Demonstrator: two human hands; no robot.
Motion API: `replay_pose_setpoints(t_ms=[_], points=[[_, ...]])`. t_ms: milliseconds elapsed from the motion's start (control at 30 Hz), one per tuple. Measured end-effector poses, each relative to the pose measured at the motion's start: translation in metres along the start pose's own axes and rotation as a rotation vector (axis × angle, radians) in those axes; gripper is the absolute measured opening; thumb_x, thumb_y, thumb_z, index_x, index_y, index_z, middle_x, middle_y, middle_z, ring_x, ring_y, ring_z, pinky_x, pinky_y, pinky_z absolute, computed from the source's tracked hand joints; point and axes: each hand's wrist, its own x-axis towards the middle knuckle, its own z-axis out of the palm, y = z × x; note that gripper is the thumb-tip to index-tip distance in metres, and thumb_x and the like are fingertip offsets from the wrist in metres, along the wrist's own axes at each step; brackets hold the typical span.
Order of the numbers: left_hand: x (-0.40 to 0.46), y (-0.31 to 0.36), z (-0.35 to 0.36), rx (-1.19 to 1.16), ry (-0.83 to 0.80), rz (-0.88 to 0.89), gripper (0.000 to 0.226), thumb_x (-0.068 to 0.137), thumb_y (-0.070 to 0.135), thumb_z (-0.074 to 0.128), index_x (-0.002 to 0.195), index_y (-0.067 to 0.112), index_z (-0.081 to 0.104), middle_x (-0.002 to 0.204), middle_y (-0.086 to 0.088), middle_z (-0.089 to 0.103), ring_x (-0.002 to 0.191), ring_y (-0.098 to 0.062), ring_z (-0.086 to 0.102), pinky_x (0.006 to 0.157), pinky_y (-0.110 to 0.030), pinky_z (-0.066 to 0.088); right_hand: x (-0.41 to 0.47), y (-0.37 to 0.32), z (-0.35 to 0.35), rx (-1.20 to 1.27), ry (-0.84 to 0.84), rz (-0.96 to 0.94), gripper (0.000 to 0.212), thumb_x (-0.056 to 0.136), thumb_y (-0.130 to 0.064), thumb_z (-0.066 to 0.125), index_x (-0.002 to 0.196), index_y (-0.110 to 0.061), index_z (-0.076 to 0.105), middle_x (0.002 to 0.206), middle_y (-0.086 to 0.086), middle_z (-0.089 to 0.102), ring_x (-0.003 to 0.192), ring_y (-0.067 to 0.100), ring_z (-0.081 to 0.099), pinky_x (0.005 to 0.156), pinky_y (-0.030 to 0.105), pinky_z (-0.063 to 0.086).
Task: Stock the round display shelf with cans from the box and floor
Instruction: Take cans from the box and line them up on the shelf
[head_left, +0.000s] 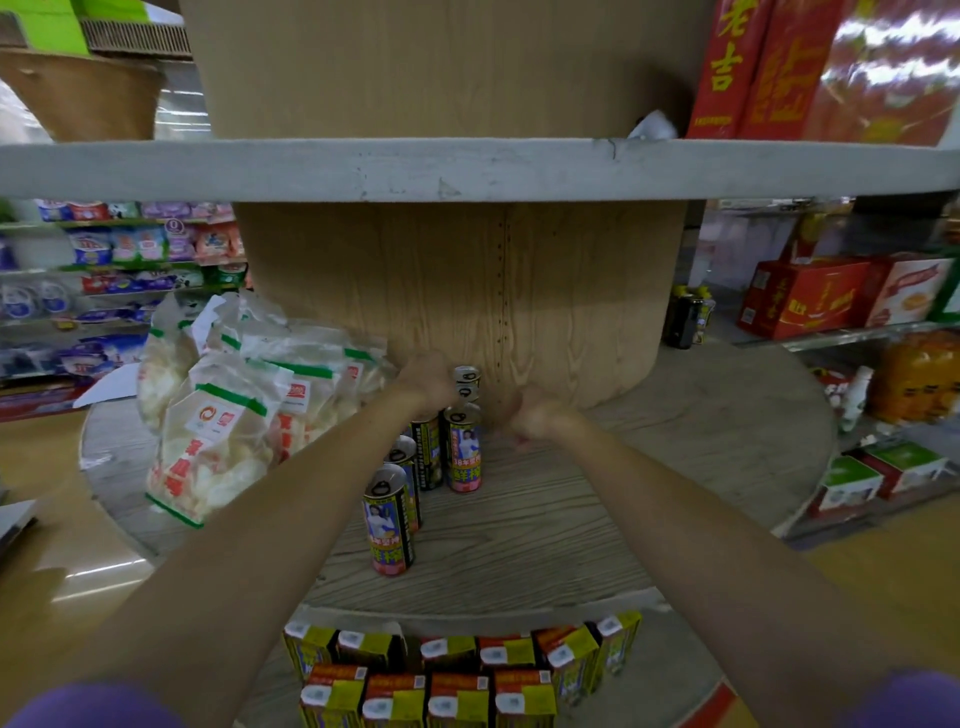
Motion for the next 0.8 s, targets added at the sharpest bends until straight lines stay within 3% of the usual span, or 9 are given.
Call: replay_pose_setpoints(t_ms=[67,167,267,400,500,600,733,800], points=[[-0.001,0.020,0.008,-0.055,-0.049,0.030,0.012,0.083,0.017,0.072,0.086,0.005,0.070,0.086,-0.012,0.071,0.079,-0.024,0.068,0.067,-0.038,0.058,-0.006,0.013,-0.012,-0.079,0.029,-0.019,0.011,0.087,-0.005,0.066,0.096,0.000,0.065,0.080,0.013,0.066,0.063,0.018,0.068,0.056,0.030,0.059],[-0.005,0.054,0.028,-0.119,-0.141,0.034,0.008,0.088,0.011,0.063,0.093,0.005,0.065,0.079,-0.010,0.067,0.073,-0.026,0.069,0.064,-0.036,0.058,-0.019,0.036,-0.034,-0.138,0.048,-0.002,0.021,0.086,-0.009,0.068,0.103,0.002,0.068,0.095,0.018,0.072,0.082,0.027,0.070,0.073,0.037,0.061],[-0.005,0.077,0.043,-0.079,-0.176,0.041,0.018,0.087,0.007,0.056,0.103,0.006,0.064,0.084,-0.012,0.069,0.067,-0.024,0.067,0.057,-0.031,0.056,-0.033,0.048,-0.050,-0.063,0.015,0.001,0.020,0.087,-0.004,0.068,0.105,0.002,0.066,0.086,0.015,0.068,0.074,0.023,0.066,0.081,0.042,0.060],[-0.009,0.072,0.028,-0.022,-0.124,0.010,0.009,0.087,0.010,0.063,0.093,0.013,0.068,0.092,-0.011,0.070,0.081,-0.027,0.071,0.069,-0.037,0.061,-0.037,0.036,-0.044,-0.069,-0.028,-0.067,0.012,0.082,0.004,0.067,0.092,-0.003,0.067,0.069,0.006,0.065,0.060,0.013,0.063,0.065,0.032,0.060],[-0.019,0.043,0.004,0.010,-0.043,-0.066,0.015,0.081,0.013,0.073,0.092,0.003,0.069,0.082,-0.014,0.070,0.075,-0.029,0.071,0.061,-0.035,0.057,-0.032,0.013,-0.017,-0.054,-0.114,-0.121,0.019,0.085,0.006,0.063,0.072,-0.008,0.062,0.045,-0.003,0.061,0.042,0.005,0.059,0.052,0.025,0.056],[-0.034,0.005,-0.019,0.041,-0.024,-0.120,0.017,0.083,0.016,0.073,0.090,0.002,0.066,0.079,-0.011,0.068,0.068,-0.024,0.065,0.056,-0.030,0.051,-0.031,-0.011,0.015,-0.074,-0.191,-0.178,0.026,0.085,0.005,0.064,0.068,-0.013,0.061,0.059,0.005,0.062,0.054,0.015,0.061,0.055,0.029,0.056],[-0.051,-0.041,-0.035,-0.019,-0.098,-0.223,0.023,0.083,0.010,0.073,0.100,-0.004,0.070,0.101,-0.022,0.071,0.087,-0.032,0.071,0.074,-0.041,0.059,-0.023,-0.038,0.052,-0.174,-0.252,-0.238,0.017,0.085,-0.001,0.068,0.073,-0.012,0.063,0.069,0.010,0.063,0.062,0.021,0.063,0.054,0.029,0.055],[-0.055,-0.057,-0.037,-0.068,-0.161,-0.261,0.028,0.082,0.012,0.076,0.104,-0.004,0.070,0.106,-0.022,0.070,0.094,-0.035,0.070,0.079,-0.044,0.058,-0.022,-0.049,0.064,-0.224,-0.256,-0.271,0.005,0.086,-0.001,0.066,0.083,-0.005,0.066,0.072,0.012,0.064,0.070,0.029,0.066,0.058,0.035,0.057]])
